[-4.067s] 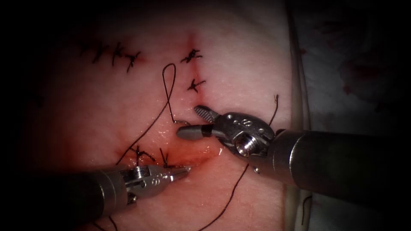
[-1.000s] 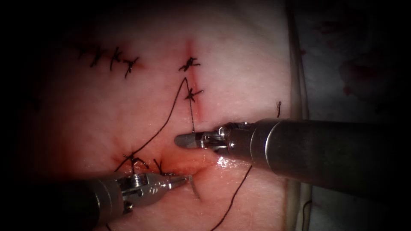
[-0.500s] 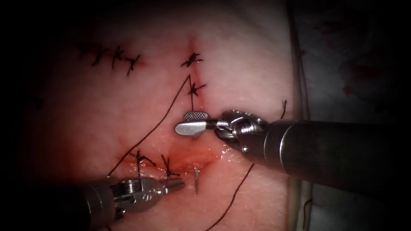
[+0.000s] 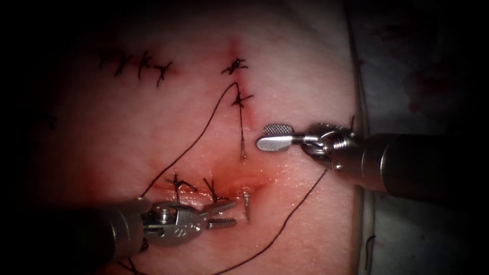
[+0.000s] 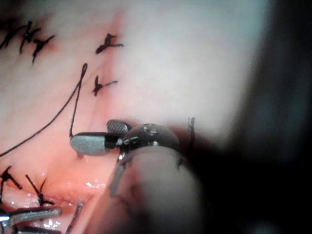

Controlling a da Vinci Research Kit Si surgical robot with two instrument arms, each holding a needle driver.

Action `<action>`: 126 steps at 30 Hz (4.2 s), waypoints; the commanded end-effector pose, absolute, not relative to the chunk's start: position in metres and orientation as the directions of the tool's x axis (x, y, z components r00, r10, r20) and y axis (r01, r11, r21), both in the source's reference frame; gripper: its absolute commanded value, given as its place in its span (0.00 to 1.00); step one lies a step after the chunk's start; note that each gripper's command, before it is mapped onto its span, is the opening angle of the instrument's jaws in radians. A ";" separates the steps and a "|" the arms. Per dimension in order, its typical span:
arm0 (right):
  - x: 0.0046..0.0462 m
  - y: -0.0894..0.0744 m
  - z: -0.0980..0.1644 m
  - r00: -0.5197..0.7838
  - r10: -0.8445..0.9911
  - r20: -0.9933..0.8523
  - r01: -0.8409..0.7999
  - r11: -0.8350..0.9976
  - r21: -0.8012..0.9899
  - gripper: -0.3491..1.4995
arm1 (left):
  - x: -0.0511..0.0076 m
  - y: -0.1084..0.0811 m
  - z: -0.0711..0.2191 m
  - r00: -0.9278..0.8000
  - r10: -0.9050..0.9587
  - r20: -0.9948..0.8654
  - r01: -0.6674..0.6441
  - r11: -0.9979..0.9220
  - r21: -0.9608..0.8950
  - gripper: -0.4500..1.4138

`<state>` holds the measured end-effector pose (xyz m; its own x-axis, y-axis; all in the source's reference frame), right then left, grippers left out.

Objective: Wound Closure
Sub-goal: Use the left needle driver to pull the needle through, then hand the needle back to the right suture tool.

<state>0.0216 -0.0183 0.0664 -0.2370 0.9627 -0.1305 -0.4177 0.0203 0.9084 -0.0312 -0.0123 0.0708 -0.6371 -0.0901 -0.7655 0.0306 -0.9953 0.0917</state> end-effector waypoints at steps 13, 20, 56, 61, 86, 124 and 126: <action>0.0226 -0.019 0.068 -0.234 0.961 -0.149 -0.421 0.038 0.906 0.70 | -0.0339 -0.012 0.072 -0.597 -0.178 -0.782 0.099 -0.984 0.148 0.30; 0.0226 -0.019 0.068 -0.237 0.961 -0.144 -0.420 0.033 0.907 0.66 | -0.0361 -0.013 0.073 -0.604 -0.208 -0.769 0.136 -0.978 0.158 0.45; 0.0185 -0.020 0.066 -0.343 0.926 -0.157 -0.423 -0.003 0.906 0.44 | -0.0339 -0.010 0.068 -0.265 0.710 -0.652 -0.106 -0.694 -0.712 0.00; 0.0188 -0.020 0.067 -0.351 0.925 -0.149 -0.418 -0.012 0.908 0.43 | -0.0341 -0.009 0.065 -0.180 0.853 -0.491 -0.037 -0.504 -0.863 0.00; 0.0187 -0.024 0.067 -0.326 0.940 -0.104 -0.407 -0.040 0.913 0.45 | -0.0319 0.002 0.045 -0.052 0.366 -0.929 -0.030 -0.930 -0.365 0.00; 0.0213 -0.022 0.057 -0.361 0.851 0.381 0.046 -0.391 0.919 0.88 | -0.0330 -0.006 0.058 -0.023 0.034 -0.999 -0.120 -0.992 -0.031 0.00; 0.0219 -0.022 0.057 -0.355 0.849 0.392 0.068 -0.395 0.916 0.89 | -0.0330 -0.006 0.057 -0.020 0.015 -1.000 -0.121 -0.993 -0.013 0.00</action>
<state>0.0209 -0.0223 0.0568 -0.3564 0.8477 0.3929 0.0677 -0.3960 0.9157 -0.0325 -0.0065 0.0569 -0.0219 0.0078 -0.9997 -0.1205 -0.9927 -0.0051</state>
